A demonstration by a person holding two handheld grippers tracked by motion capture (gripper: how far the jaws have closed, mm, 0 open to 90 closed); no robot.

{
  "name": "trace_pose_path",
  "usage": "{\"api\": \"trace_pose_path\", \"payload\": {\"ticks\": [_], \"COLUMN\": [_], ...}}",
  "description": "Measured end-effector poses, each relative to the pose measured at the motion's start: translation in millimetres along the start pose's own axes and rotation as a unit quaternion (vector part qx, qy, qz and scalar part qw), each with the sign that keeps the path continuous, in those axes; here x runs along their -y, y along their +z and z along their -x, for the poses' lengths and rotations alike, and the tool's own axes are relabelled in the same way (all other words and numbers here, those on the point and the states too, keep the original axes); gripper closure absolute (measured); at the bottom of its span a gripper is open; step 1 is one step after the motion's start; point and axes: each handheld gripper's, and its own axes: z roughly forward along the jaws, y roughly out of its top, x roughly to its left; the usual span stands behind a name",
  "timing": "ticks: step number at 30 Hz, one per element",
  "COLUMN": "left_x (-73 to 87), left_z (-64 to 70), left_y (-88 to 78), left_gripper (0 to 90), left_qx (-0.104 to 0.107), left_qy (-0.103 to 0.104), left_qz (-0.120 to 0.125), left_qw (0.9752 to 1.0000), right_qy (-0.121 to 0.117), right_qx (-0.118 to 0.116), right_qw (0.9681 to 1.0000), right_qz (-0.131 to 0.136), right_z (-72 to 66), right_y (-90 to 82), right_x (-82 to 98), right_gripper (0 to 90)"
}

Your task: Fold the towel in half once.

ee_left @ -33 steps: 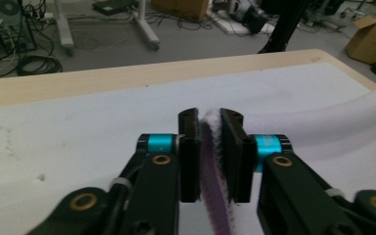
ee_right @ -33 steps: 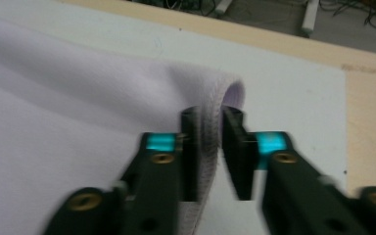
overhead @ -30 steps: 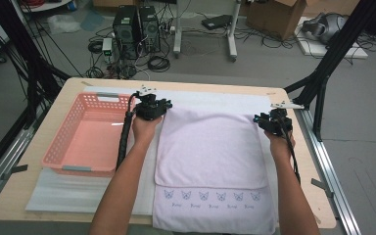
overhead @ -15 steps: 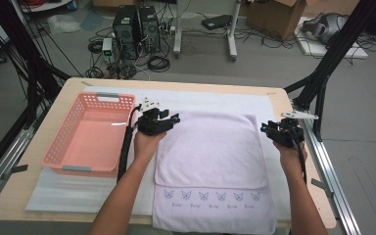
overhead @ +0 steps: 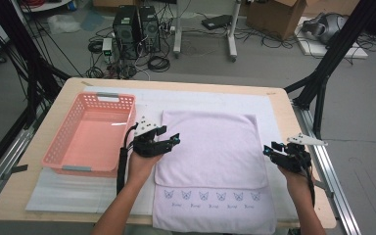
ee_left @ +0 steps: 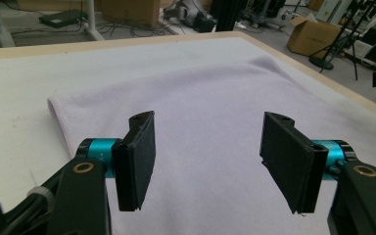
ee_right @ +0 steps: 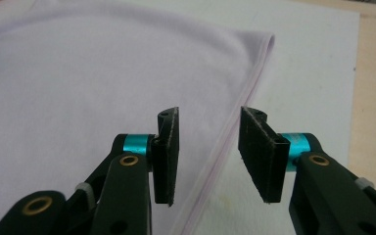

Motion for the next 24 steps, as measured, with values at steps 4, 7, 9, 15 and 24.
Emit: {"api": "trace_pose_path", "payload": {"ticks": [4,7,9,15,24], "left_x": [10.2,21.0,28.9,48.6,73.4], "left_z": [4.3,6.9,9.2,21.7,25.1], "left_y": [-11.6,-21.5,-28.4,-52.6,-80.3], "left_gripper": [39.9,42.1,42.9,45.0,50.7], "left_qx": [0.001,0.001,0.001,-0.013,-0.037], "left_qy": [0.0,-0.004,-0.009,0.004,-0.008], "left_qz": [-0.004,-0.005,-0.009,-0.024,-0.044], "left_qw": [1.0,1.0,0.9999,0.9996,0.9983], "right_qy": [-0.004,-0.002,-0.006,0.009,0.025], "right_qx": [-0.007,-0.012,-0.012,-0.021,-0.032], "right_qw": [0.9999,0.9999,0.9998,0.9995,0.9986], "right_qz": [-0.007,-0.009,-0.012,-0.024,-0.034], "right_z": [-6.6,-14.0,-18.5,-29.7,-40.6], "right_y": [-7.6,-15.3,-19.8,-32.9,-42.9], "right_x": [14.6,25.2,32.5,52.5,75.8], "right_gripper": [59.8,61.2,61.5,64.2,64.3]}}
